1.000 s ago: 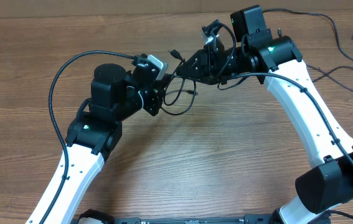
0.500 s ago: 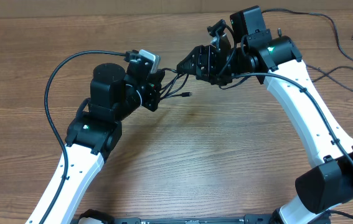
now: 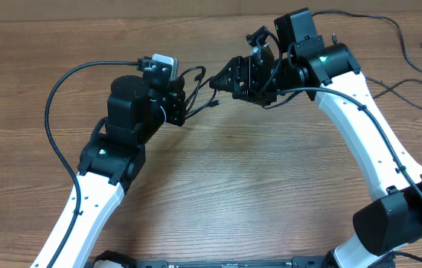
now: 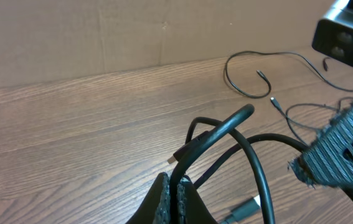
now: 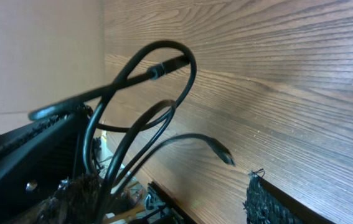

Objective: Untangle cables

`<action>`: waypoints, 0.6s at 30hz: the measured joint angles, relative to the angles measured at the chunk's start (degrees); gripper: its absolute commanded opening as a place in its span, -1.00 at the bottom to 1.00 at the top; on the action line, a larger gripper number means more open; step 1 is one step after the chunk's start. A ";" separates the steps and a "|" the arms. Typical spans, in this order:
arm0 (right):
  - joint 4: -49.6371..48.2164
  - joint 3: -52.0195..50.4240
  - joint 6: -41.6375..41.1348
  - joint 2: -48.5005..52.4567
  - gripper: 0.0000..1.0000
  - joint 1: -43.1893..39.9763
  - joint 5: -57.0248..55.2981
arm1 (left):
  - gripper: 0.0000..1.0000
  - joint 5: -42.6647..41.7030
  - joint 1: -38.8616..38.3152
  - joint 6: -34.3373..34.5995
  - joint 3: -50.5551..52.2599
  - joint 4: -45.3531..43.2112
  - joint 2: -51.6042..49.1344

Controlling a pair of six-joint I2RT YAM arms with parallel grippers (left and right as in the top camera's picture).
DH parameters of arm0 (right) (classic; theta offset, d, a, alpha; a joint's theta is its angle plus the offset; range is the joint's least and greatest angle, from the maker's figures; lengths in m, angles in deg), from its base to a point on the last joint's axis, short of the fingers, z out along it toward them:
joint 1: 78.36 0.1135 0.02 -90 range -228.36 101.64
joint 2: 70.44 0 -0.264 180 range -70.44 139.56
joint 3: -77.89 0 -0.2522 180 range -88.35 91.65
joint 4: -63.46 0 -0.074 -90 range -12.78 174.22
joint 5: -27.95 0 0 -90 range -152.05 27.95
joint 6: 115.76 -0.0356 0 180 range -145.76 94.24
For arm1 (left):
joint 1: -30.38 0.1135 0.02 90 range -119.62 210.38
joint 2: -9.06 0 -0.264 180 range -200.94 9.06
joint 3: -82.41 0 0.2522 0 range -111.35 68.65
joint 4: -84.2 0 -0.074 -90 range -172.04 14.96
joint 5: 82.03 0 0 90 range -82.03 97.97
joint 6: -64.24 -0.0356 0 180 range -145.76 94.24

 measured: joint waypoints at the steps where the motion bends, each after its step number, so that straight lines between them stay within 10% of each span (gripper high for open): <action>1: -0.02 0.00 0.02 0.00 0.52 0.07 0.15 | -0.92 0.09 0.00 0.35 0.00 -0.02 0.00; 11: -0.04 0.00 0.31 0.00 0.13 0.35 0.39 | -0.91 -0.63 0.04 4.04 0.00 -1.29 0.00; 18: 0.96 0.00 0.59 0.00 -0.84 2.05 -3.02 | -0.93 -5.18 0.04 7.17 0.00 -4.50 0.00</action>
